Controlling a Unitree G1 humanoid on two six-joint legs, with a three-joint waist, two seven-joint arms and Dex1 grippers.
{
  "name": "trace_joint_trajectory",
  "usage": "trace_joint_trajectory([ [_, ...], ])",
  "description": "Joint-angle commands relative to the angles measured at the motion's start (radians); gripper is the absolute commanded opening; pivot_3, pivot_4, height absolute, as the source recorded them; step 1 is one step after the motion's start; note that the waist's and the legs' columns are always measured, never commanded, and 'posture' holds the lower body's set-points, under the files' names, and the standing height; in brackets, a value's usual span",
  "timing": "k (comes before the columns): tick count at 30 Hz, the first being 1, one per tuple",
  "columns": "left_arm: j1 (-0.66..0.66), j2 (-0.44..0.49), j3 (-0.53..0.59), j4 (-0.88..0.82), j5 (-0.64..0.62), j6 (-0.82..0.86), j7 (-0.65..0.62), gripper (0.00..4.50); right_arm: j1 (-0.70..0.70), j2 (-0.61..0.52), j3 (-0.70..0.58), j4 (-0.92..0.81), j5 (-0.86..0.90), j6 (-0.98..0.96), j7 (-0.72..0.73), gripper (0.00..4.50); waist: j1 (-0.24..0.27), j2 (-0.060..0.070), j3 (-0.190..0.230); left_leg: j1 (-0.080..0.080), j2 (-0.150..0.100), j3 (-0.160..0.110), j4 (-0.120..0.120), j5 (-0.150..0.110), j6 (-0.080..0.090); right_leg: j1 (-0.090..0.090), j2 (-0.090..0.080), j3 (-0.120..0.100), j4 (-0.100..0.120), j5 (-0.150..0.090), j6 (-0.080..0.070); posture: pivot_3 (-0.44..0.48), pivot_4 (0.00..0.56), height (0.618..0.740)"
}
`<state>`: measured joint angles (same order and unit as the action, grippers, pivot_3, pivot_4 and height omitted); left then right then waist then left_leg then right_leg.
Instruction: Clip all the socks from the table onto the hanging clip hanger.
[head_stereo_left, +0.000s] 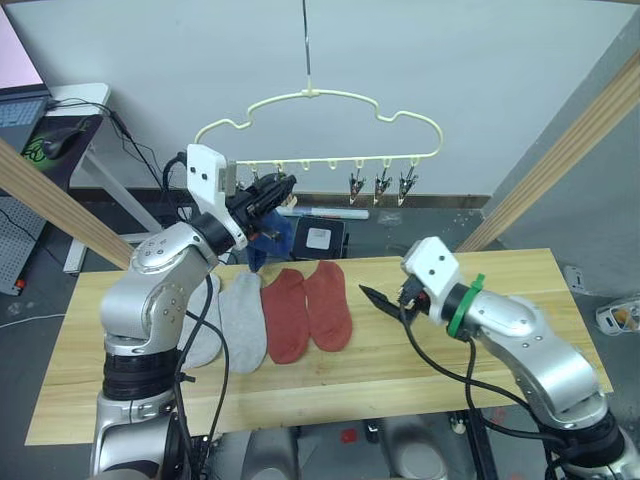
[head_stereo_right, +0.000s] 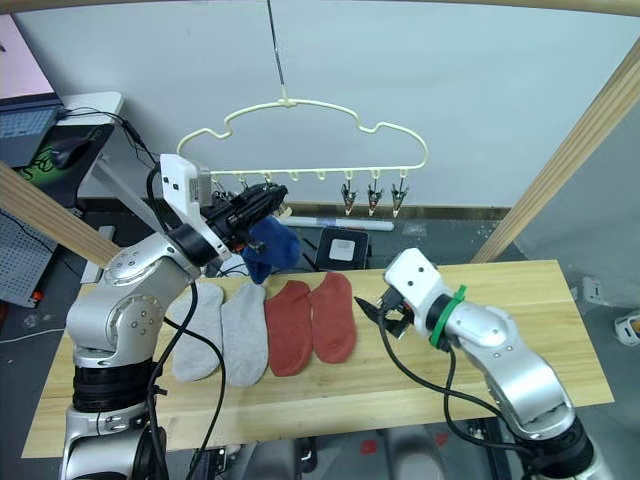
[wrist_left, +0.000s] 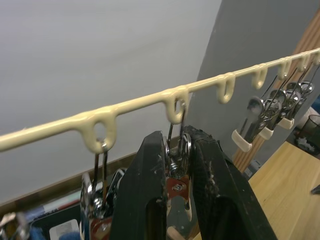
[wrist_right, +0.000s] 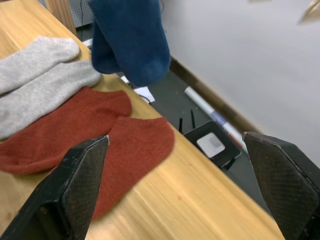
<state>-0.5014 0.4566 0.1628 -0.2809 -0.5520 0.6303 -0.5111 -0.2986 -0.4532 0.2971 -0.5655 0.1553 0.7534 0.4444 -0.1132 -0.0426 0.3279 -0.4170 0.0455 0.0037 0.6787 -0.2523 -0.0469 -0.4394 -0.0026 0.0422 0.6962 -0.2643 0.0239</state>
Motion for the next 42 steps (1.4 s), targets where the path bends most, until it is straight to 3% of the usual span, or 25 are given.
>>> trace_joint_trajectory([
  [1,0.013,0.014,0.007,-0.075,-0.006,-0.005,0.008,0.35,-0.031,0.071,0.058,0.093,-0.05,-0.033,-0.046,4.5,0.002,0.001,0.002,0.0,0.0,0.0,0.0,0.0,0.0,0.0,0.0,0.0,0.0,0.0,0.0,-0.177,0.385,0.736],
  [12,0.034,0.017,0.004,-0.114,-0.008,0.008,0.034,0.35,-0.134,0.387,0.076,0.591,-0.153,-0.208,-0.213,4.5,0.016,0.002,0.016,-0.001,0.001,0.0,-0.002,0.0,0.0,-0.001,0.0,0.001,-0.003,0.0,0.0,-0.133,0.39,0.736],
  [17,0.033,0.021,0.007,-0.116,-0.009,0.014,0.035,0.35,-0.178,0.465,0.053,0.799,-0.19,-0.319,-0.267,4.5,0.027,0.003,0.021,-0.001,0.002,0.0,-0.003,0.0,0.0,-0.001,0.0,0.001,-0.004,0.0,0.0,-0.116,0.387,0.736],
  [22,0.037,0.025,0.008,-0.12,-0.01,0.016,0.037,0.35,-0.19,0.497,0.03,0.9,-0.202,-0.353,-0.28,4.5,0.03,0.004,0.022,-0.003,0.002,0.0,-0.003,0.0,0.0,-0.001,-0.002,0.001,-0.007,0.0,-0.001,-0.112,0.388,0.736],
  [25,0.038,0.028,0.009,-0.117,-0.01,0.015,0.036,0.34,-0.184,0.499,0.025,0.909,-0.215,-0.355,-0.28,3.87,0.03,0.004,0.022,-0.003,0.002,0.0,-0.004,-0.001,0.0,-0.001,-0.002,0.001,-0.008,0.0,-0.001,-0.112,0.388,0.736],
  [36,0.021,0.028,0.022,-0.087,-0.032,0.025,0.023,0.33,-0.129,0.482,0.039,0.766,-0.226,-0.327,-0.245,0.04,0.03,0.004,0.022,-0.002,0.002,0.0,-0.01,0.0,0.0,-0.001,-0.002,0.0,-0.013,0.0,-0.001,-0.132,0.38,0.736],
  [42,-0.014,0.029,0.053,-0.065,-0.116,0.092,0.019,0.33,-0.1,0.395,0.101,0.527,-0.275,-0.387,-0.169,0.0,0.029,0.004,0.022,-0.003,0.002,0.0,-0.015,0.0,-0.001,-0.002,-0.003,0.0,-0.016,0.0,0.0,-0.147,0.375,0.736],
])
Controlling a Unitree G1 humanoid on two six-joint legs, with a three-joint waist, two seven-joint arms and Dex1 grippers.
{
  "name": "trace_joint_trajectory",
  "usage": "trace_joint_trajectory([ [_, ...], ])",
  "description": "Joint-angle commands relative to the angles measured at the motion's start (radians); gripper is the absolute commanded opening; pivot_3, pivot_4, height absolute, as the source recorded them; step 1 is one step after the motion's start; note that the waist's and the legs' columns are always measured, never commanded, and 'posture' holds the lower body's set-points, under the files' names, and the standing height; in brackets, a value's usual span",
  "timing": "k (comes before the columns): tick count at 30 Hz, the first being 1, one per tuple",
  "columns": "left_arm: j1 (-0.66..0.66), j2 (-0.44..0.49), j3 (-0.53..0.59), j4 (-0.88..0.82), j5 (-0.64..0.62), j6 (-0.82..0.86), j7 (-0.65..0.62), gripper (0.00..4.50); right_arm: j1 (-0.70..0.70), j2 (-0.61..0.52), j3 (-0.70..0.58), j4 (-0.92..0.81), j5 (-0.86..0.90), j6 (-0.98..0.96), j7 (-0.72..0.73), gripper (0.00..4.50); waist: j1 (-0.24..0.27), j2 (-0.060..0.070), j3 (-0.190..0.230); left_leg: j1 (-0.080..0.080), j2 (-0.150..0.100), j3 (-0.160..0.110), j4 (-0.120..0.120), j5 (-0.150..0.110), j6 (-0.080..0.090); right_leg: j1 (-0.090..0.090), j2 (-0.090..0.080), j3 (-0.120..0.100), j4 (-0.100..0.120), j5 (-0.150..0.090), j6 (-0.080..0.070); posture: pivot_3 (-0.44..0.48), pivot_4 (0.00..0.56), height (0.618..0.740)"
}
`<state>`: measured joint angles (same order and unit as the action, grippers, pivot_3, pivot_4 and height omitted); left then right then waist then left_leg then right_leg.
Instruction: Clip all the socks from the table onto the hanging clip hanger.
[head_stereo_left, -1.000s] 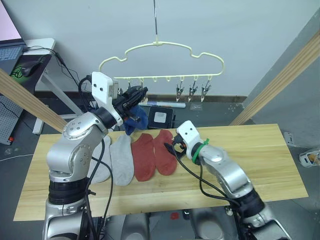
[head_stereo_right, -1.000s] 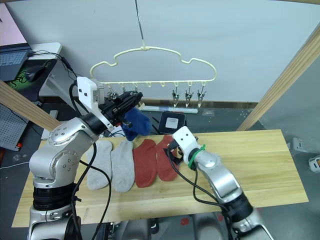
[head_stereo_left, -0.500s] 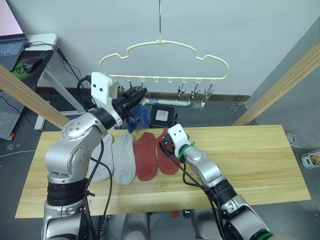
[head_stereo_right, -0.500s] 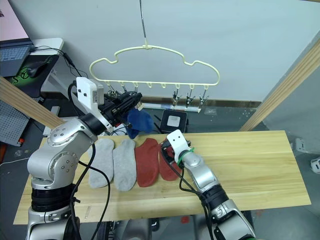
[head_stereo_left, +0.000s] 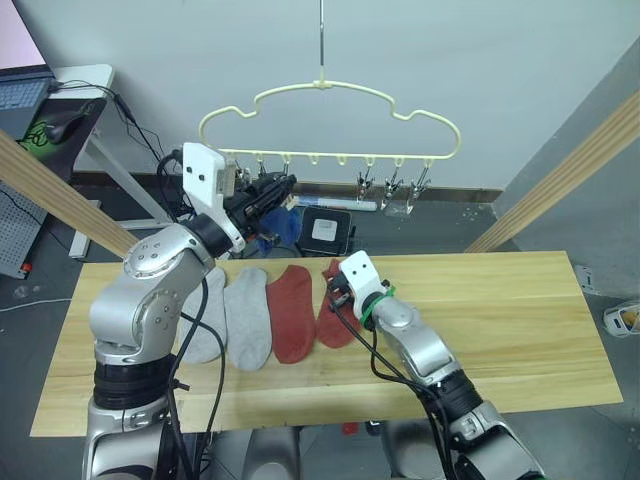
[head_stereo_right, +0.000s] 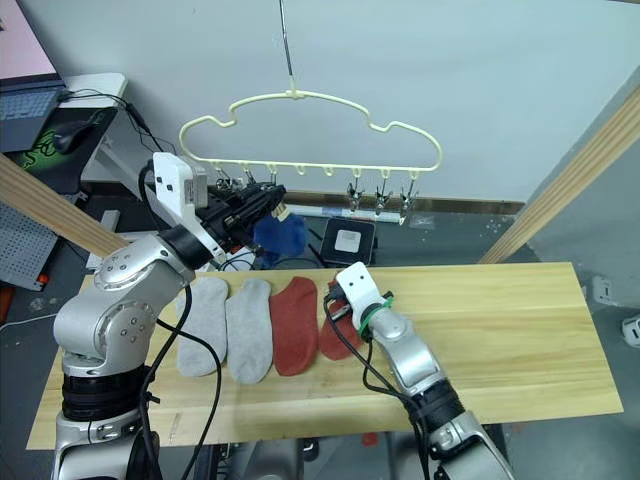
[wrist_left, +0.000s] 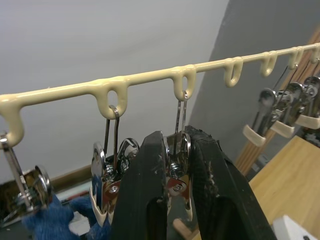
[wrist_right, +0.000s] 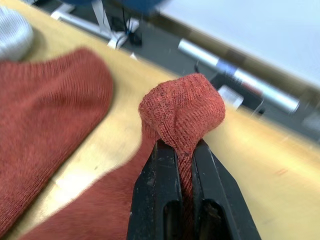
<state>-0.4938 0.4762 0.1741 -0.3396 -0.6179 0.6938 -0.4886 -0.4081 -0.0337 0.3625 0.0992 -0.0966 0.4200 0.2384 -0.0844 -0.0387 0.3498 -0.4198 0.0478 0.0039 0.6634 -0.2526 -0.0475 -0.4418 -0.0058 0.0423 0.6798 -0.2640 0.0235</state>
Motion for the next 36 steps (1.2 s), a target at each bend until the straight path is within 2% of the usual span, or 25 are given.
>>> trace_joint_trajectory([
  [1,-0.028,0.009,0.049,-0.003,-0.068,0.043,0.0,0.33,0.011,-0.04,0.045,-0.17,-0.032,-0.067,0.048,0.0,0.0,0.0,0.0,0.0,0.0,0.0,0.0,0.0,0.0,0.0,0.0,0.0,0.0,0.0,0.0,-0.147,0.375,0.736],
  [7,-0.077,0.0,0.095,0.019,-0.16,0.118,0.03,0.33,-0.02,-0.094,0.086,-0.25,-0.111,-0.174,0.062,0.0,-0.001,0.0,0.0,0.0,0.0,0.0,0.0,0.0,-0.001,0.0,0.001,0.0,0.0,0.0,0.0,-0.157,0.37,0.736],
  [15,-0.076,-0.001,0.127,0.004,-0.286,0.21,0.061,0.33,-0.103,-0.061,0.09,-0.17,-0.165,-0.268,0.042,0.0,-0.001,0.0,0.0,0.0,0.0,-0.001,0.0,0.001,-0.003,0.0,0.0,-0.001,0.0,0.0,0.0,-0.157,0.363,0.736],
  [22,-0.057,0.005,0.107,-0.015,-0.253,0.159,0.056,0.33,-0.14,-0.043,0.094,-0.117,-0.191,-0.345,0.038,0.0,-0.001,0.0,0.0,0.0,0.0,0.0,0.0,0.001,-0.003,0.0,-0.003,-0.001,0.0,0.0,0.0,-0.152,0.36,0.736],
  [36,-0.012,-0.001,0.075,-0.034,-0.212,0.084,0.055,0.32,-0.121,-0.004,0.075,-0.093,-0.186,-0.443,0.022,0.0,0.0,0.0,0.0,0.0,0.0,0.0,0.0,0.001,-0.002,0.0,-0.007,-0.001,0.0,0.0,0.0,-0.149,0.357,0.736],
])
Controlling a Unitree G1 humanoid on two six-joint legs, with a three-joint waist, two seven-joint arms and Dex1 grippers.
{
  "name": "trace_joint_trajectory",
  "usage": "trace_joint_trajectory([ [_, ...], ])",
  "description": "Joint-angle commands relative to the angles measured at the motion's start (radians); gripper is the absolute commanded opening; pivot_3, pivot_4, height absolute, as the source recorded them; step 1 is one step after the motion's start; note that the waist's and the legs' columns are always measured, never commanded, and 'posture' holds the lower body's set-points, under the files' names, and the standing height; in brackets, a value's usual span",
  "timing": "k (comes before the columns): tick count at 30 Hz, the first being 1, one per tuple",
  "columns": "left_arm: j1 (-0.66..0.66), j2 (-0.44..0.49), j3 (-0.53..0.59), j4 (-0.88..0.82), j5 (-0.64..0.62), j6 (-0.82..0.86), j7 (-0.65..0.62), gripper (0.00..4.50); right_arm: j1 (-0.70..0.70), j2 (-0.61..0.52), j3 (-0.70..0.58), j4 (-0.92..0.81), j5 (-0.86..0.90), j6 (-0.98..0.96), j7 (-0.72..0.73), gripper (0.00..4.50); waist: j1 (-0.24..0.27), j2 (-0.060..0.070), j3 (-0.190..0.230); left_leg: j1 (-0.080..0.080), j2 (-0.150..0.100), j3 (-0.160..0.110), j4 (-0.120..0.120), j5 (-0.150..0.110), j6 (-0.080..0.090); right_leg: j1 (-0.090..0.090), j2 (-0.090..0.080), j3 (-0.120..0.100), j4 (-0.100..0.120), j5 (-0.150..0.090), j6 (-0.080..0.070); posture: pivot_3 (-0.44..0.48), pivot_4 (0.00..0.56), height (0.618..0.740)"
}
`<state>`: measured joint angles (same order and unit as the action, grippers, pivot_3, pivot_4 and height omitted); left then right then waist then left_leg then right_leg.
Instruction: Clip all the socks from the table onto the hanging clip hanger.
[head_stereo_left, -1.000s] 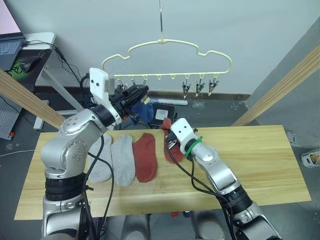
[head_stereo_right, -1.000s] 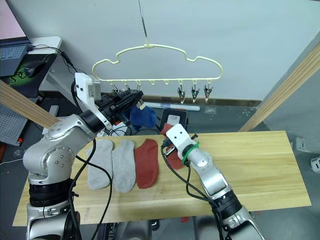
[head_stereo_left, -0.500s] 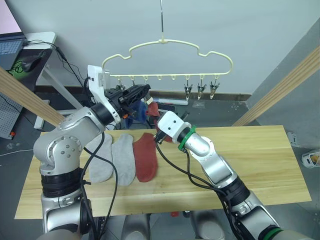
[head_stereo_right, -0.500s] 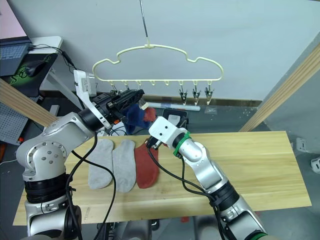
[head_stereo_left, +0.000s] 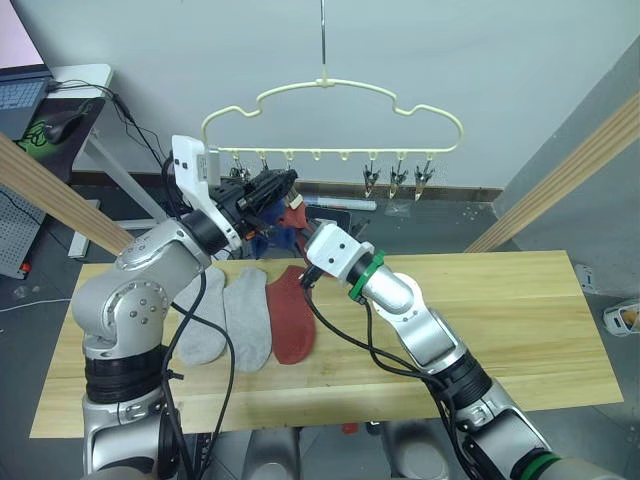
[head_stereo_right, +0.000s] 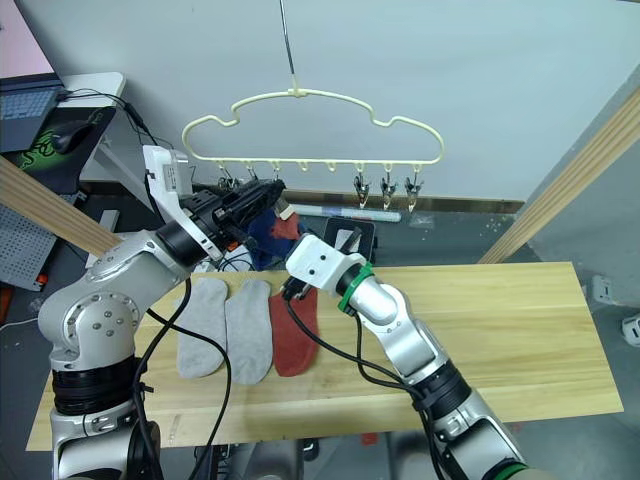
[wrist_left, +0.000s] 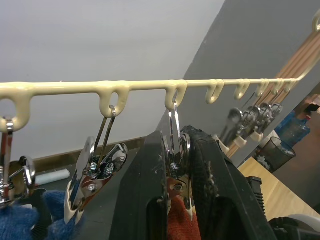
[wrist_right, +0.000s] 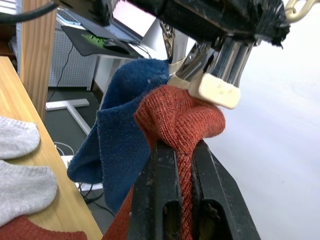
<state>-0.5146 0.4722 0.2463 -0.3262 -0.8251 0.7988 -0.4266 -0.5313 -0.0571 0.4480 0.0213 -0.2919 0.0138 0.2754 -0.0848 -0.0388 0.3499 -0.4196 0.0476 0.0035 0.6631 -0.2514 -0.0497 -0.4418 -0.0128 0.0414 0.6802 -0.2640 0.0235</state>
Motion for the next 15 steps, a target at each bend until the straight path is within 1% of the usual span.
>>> trace_joint_trajectory([
  [1,0.011,0.003,0.002,-0.049,-0.006,-0.021,-0.006,0.32,0.001,0.022,-0.012,-0.013,0.009,-0.039,-0.016,0.0,0.0,0.0,0.0,0.0,0.0,0.0,0.0,0.0,0.0,0.0,0.0,0.0,0.0,0.0,0.0,-0.15,0.356,0.736],
  [8,0.009,0.005,0.018,-0.037,-0.008,-0.026,0.001,0.32,0.002,0.029,-0.016,-0.006,0.002,-0.051,-0.023,0.0,0.0,0.0,0.0,0.0,0.0,0.0,0.0,0.0,0.0,0.0,0.0,0.0,0.0,0.0,0.0,-0.148,0.354,0.736],
  [15,0.0,0.004,0.027,-0.029,-0.025,-0.016,0.007,0.32,0.067,0.021,-0.009,-0.036,0.012,-0.065,-0.009,0.0,0.0,0.0,0.0,0.0,0.0,0.0,0.0,0.0,0.0,0.0,-0.001,0.0,0.0,0.0,0.0,-0.149,0.352,0.736],
])
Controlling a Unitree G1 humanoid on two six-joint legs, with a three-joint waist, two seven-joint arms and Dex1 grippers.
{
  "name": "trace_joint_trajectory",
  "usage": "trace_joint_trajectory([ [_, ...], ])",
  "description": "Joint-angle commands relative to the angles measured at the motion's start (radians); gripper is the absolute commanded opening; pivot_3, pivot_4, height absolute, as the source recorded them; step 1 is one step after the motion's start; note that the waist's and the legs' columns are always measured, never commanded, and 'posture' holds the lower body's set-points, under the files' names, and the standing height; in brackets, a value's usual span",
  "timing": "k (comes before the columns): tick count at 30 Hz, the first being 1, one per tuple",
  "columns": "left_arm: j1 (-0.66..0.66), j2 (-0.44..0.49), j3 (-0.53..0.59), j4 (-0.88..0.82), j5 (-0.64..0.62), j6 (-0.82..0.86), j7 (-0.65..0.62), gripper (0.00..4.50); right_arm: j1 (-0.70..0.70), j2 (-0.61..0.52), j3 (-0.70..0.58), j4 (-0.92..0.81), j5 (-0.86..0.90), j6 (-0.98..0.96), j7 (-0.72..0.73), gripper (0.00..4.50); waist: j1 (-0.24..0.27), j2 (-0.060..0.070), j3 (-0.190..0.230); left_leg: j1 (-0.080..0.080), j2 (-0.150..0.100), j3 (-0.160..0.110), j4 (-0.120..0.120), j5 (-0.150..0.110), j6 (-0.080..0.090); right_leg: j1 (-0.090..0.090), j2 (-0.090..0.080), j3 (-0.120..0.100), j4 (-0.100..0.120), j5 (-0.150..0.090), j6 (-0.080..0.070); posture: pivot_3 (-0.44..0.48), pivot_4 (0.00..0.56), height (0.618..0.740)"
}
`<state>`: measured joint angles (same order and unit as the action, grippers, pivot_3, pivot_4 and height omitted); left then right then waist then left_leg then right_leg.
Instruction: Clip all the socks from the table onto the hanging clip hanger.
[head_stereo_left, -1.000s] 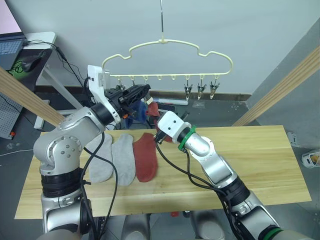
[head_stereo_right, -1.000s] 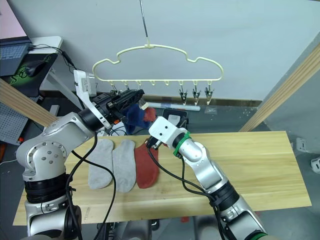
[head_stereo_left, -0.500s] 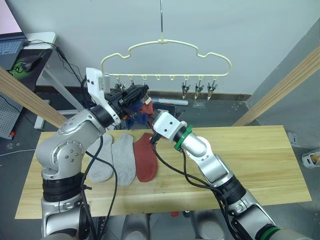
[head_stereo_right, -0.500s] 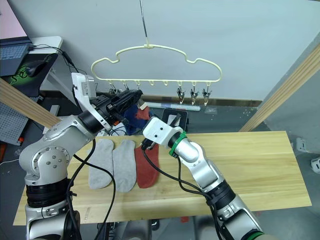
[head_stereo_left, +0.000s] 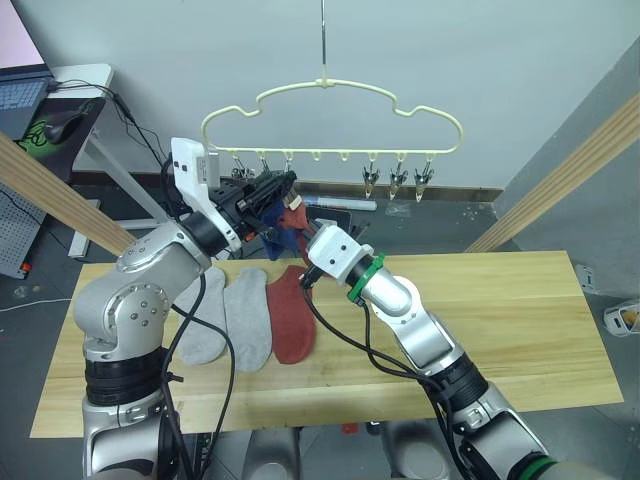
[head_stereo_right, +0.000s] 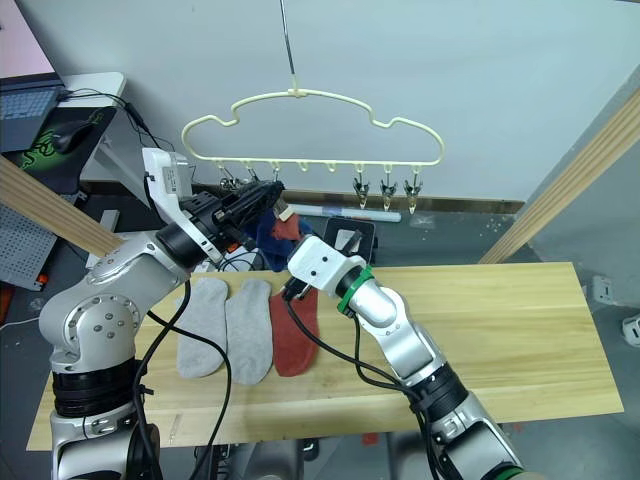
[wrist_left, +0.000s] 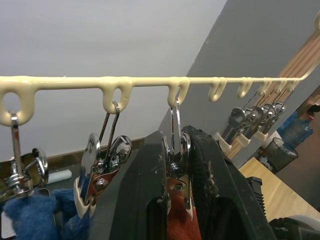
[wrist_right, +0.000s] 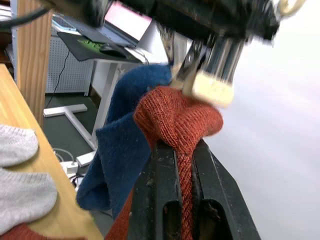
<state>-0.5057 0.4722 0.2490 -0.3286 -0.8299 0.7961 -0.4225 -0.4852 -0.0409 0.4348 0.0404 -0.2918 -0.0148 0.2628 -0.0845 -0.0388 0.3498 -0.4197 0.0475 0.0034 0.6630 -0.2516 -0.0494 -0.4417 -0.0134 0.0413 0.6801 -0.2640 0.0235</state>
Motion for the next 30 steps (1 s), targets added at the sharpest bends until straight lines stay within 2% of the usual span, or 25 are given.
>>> trace_joint_trajectory([
  [1,-0.01,0.004,0.026,-0.026,-0.021,-0.013,0.003,0.32,0.03,0.006,0.005,-0.058,0.015,-0.043,0.005,0.0,-0.001,0.0,0.0,0.0,0.0,0.0,0.0,0.0,0.0,0.0,0.0,0.0,0.0,0.0,0.0,-0.152,0.351,0.736],
  [8,-0.013,0.004,0.028,-0.021,-0.032,-0.008,0.006,0.32,0.071,0.052,-0.015,-0.05,0.067,-0.097,-0.013,0.0,-0.001,0.0,0.0,0.0,0.0,0.0,0.0,0.0,0.0,0.0,0.0,0.0,0.0,0.0,0.0,-0.152,0.35,0.736],
  [30,-0.001,0.013,0.024,-0.034,-0.075,0.019,0.017,0.32,0.007,0.118,-0.036,0.064,0.075,-0.171,-0.044,0.0,0.0,0.0,0.0,0.0,0.0,0.0,0.0,0.0,0.0,0.0,0.0,0.0,0.001,0.0,0.0,-0.145,0.351,0.736],
])
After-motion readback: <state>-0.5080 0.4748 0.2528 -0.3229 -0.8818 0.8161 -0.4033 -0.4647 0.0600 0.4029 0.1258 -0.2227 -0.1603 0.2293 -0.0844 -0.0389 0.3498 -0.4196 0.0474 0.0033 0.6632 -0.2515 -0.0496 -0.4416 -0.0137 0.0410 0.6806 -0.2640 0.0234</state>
